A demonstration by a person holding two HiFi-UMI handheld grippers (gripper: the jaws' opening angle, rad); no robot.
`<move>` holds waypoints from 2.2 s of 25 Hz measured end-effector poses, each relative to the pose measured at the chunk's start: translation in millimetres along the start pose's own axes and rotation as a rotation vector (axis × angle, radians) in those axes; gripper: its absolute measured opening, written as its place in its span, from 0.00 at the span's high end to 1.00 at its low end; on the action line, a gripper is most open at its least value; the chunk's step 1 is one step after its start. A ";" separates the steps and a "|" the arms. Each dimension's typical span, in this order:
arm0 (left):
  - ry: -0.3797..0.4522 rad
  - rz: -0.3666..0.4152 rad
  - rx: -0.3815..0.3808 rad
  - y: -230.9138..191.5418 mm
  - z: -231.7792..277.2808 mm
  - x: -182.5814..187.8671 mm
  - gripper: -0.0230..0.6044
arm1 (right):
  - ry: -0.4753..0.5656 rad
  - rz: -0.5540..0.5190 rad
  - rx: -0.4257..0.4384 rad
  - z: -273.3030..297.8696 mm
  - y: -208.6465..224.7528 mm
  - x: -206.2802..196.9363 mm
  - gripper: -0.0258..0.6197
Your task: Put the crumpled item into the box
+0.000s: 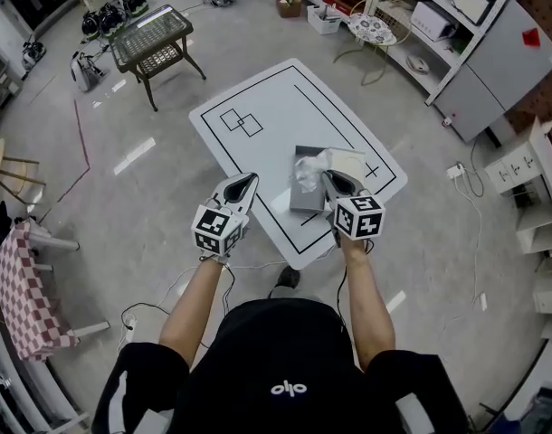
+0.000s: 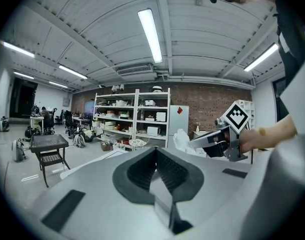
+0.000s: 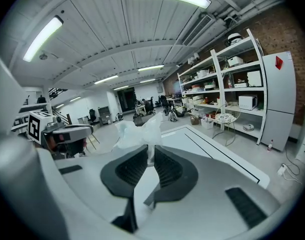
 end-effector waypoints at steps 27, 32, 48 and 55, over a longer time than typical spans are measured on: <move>-0.024 -0.019 -0.046 -22.0 67.3 -7.6 0.95 | -0.046 -0.002 -0.044 40.5 54.8 7.6 0.88; -0.032 -0.017 -0.065 -24.0 77.1 -7.7 0.95 | -0.075 0.002 -0.057 51.1 62.8 0.4 0.88; -0.116 -0.040 -0.163 -27.4 123.3 -29.7 0.95 | -0.367 -0.009 -0.102 148.5 102.0 -72.9 0.88; -0.143 -0.061 -0.188 -44.8 137.3 -43.5 0.95 | -0.520 0.002 -0.131 188.0 115.4 -107.8 0.88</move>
Point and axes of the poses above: the fingertips, and each gripper's own axes: z forward along the fingers, y to its right, x out of its top, the point moved 4 cm from there along -z, backward along the fingers, and after that the axes turned 5 degrees about -x, right-handed, at the moved point
